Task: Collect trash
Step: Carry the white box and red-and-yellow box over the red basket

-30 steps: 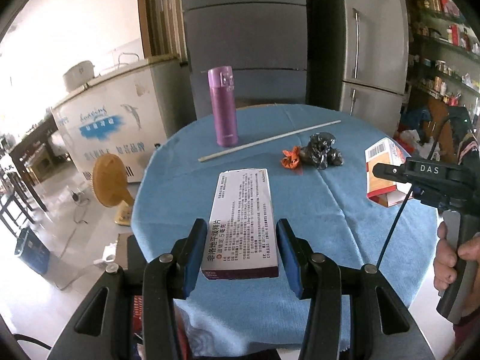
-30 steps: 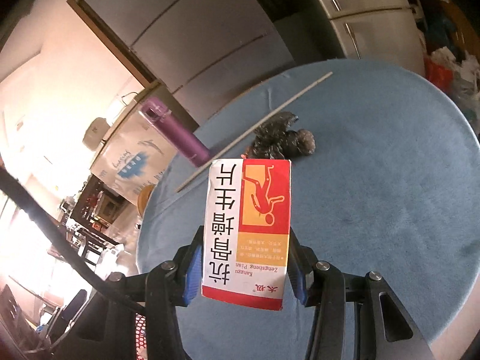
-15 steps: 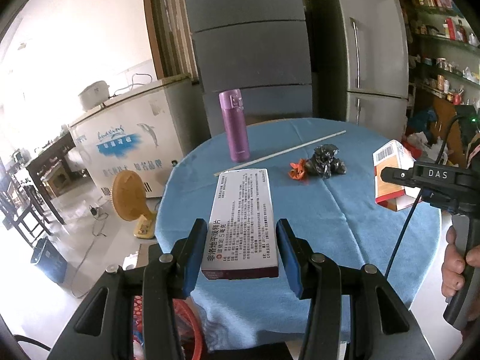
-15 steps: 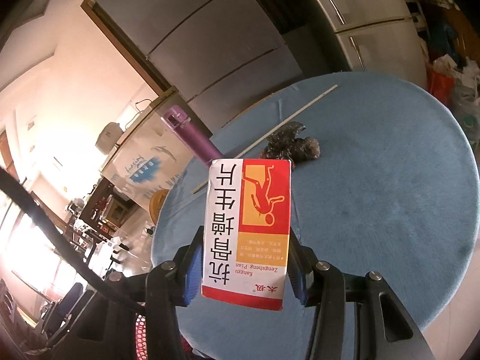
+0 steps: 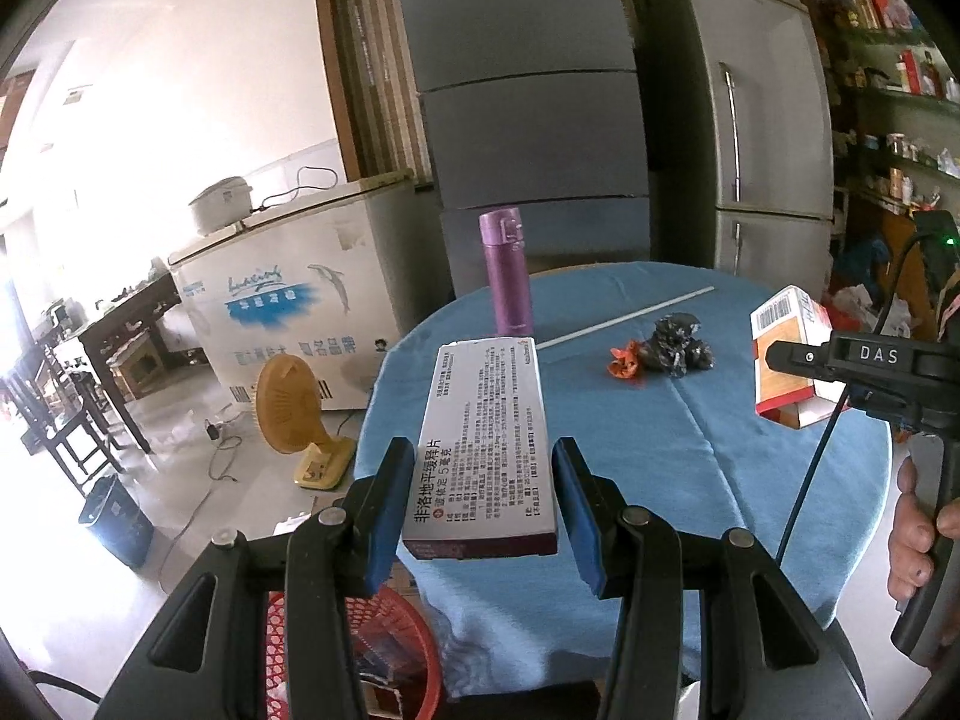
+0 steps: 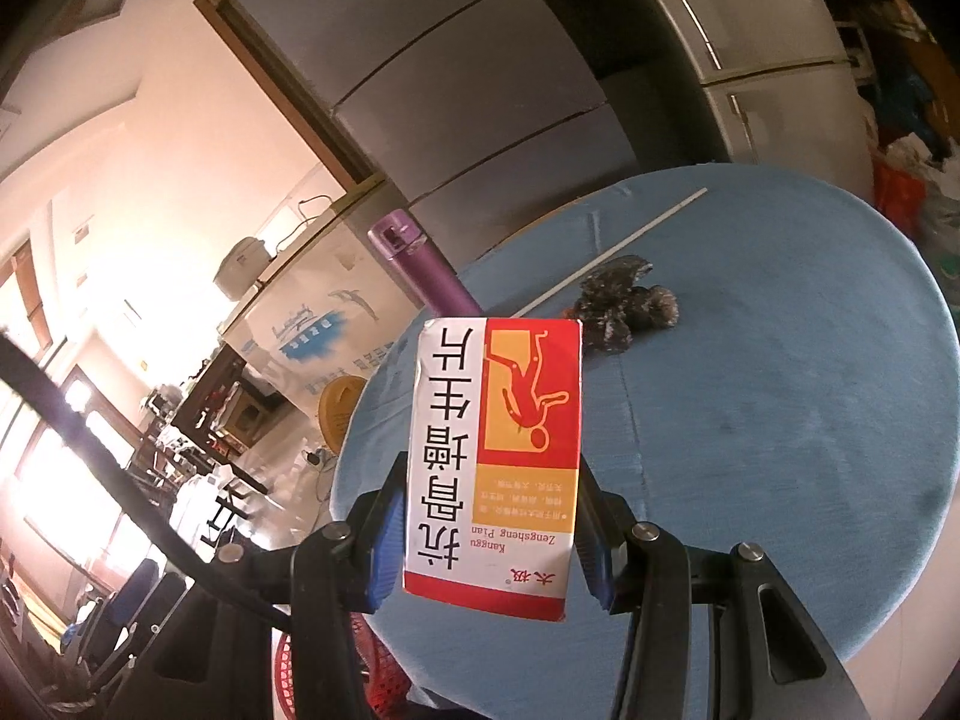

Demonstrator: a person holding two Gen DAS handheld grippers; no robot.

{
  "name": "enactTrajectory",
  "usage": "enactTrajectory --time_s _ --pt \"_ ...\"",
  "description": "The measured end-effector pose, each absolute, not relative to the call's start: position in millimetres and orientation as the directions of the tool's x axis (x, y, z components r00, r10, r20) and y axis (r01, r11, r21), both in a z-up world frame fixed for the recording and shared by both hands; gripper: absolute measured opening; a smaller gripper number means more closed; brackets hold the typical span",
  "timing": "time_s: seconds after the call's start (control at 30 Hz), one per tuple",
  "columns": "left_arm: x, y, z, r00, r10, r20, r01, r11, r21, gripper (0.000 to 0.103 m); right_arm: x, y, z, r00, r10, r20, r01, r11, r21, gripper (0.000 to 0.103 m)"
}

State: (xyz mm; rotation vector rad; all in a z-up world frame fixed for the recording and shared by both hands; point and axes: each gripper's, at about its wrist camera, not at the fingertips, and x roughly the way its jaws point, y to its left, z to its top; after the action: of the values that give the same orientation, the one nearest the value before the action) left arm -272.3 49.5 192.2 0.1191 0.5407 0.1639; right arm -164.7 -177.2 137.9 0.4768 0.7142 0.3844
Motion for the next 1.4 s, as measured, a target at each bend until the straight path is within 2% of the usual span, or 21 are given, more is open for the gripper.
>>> enactTrajectory --time_s 0.77,1.4 --pt "-290.6 89.9 181.5 0.816 0.265 -0.513 -0.221 0.964 0.146 0.049 -168.9 -136.9 133.8 0.652 0.536 -0.536 -0.233 0.815 0.531 0.051" --pt "-314.8 124.8 173.9 0.798 0.316 -0.514 -0.288 0.948 0.137 0.049 -192.9 -80.8 137.8 0.596 0.591 -0.543 -0.351 0.800 0.486 0.051"
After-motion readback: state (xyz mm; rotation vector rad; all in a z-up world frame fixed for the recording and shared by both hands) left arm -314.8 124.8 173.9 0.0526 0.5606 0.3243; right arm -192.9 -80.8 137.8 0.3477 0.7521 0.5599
